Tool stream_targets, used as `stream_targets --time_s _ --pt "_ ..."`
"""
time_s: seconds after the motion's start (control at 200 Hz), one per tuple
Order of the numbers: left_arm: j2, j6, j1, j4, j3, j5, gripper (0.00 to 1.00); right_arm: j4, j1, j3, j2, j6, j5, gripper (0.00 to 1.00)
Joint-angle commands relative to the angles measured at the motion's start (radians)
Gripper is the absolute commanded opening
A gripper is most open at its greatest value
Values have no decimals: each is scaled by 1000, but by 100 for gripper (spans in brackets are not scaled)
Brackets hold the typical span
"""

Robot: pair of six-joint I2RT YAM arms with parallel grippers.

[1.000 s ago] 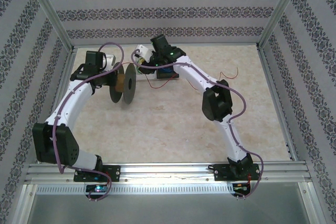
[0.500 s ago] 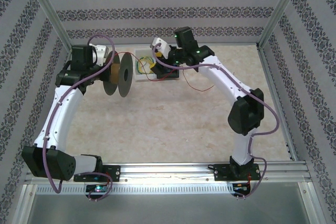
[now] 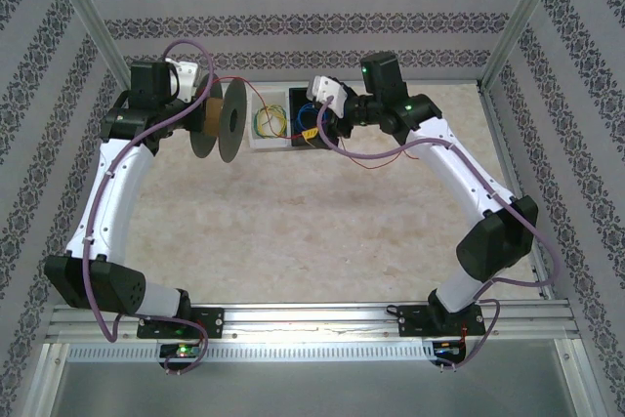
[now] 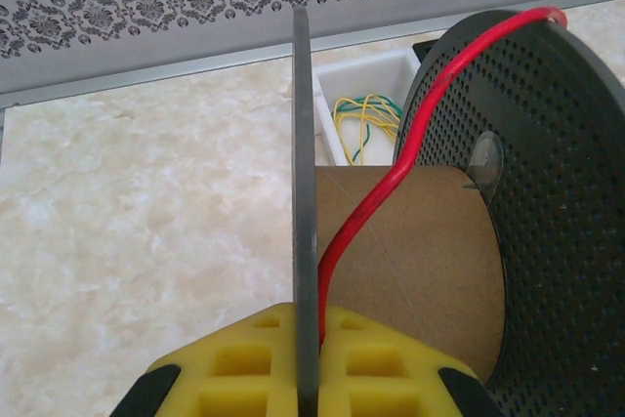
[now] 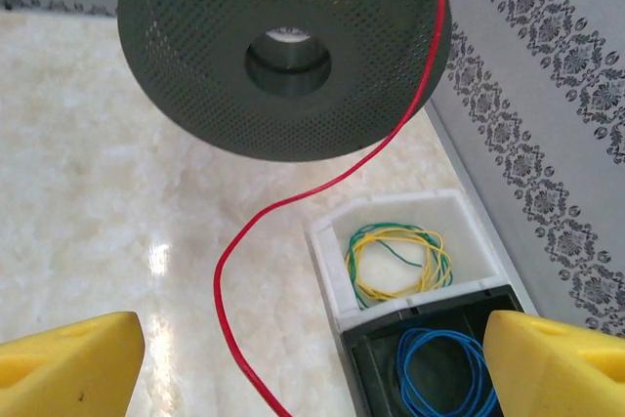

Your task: Wrap the cables

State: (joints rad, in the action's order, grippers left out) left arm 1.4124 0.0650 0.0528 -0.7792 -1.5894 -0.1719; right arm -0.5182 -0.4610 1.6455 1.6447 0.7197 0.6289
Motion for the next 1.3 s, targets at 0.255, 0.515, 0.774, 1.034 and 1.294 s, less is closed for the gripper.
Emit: stream_targets --time_s 0.255,0.515,0.774,1.034,1.294 --pt "-10 28 11 30 -46 -14 0 36 -71 -81 -6 175 -220 81" --pt "-17 33 13 31 -47 -19 0 51 -82 -53 26 190 -273 63" --pt "-15 35 13 29 -66 -28 0 11 -83 -41 57 210 -269 58" --pt "-12 33 13 23 -85 -35 0 18 -87 -48 72 212 -303 44" --pt "-23 35 13 11 -74 -42 0 64 -68 -44 87 204 -370 0"
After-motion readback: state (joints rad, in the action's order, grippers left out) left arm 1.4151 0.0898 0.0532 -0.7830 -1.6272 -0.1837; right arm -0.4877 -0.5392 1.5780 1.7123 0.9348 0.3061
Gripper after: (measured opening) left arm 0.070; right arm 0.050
